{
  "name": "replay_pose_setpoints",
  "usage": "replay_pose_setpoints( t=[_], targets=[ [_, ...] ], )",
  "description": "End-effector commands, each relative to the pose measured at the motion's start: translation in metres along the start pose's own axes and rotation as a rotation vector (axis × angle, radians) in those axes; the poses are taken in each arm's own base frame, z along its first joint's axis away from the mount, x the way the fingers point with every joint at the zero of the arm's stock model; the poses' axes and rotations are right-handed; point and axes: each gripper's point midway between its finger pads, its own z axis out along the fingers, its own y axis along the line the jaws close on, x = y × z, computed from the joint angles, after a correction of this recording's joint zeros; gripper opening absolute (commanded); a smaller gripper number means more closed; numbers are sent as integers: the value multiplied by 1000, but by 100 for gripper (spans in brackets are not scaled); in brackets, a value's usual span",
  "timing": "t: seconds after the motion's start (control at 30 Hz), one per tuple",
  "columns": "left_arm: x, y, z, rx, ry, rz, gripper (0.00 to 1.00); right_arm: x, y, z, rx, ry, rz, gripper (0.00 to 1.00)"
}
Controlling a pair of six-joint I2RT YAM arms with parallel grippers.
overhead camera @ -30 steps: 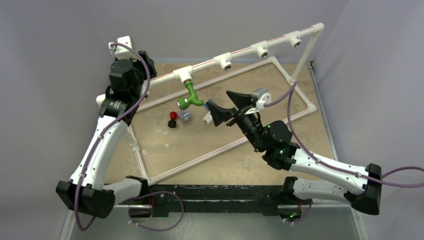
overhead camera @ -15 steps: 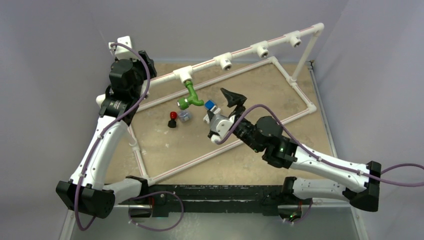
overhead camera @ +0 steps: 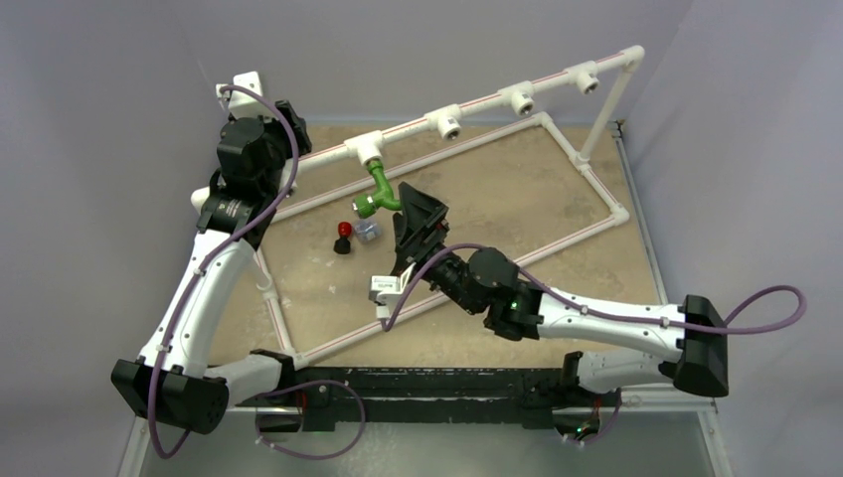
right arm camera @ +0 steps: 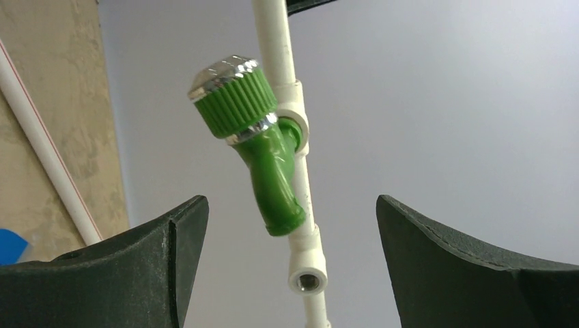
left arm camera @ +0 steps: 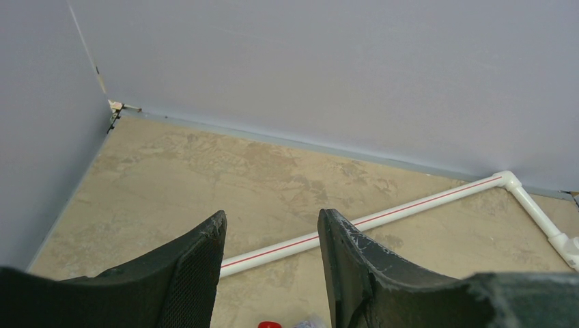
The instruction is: Install the water faucets
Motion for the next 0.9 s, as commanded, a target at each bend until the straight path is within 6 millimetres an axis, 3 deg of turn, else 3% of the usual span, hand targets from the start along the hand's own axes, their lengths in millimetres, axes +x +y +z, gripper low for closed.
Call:
replay_pose_setpoints(
  t=[0.0,0.47,0.67,0.87],
  targets=[
    [79,4,-12,17,274,84,51,-4,-32,6,94,19,-124,93],
    [81,2,-11,23,276,84,51,-11,-17,26,72,32,-189,86],
    [80,2,-13,24,273,85,51,-12,-17,33,85,44,-176,78],
    [79,1,-14,27,272,85,51,-12,-13,38,75,55,-171,64]
  ],
)
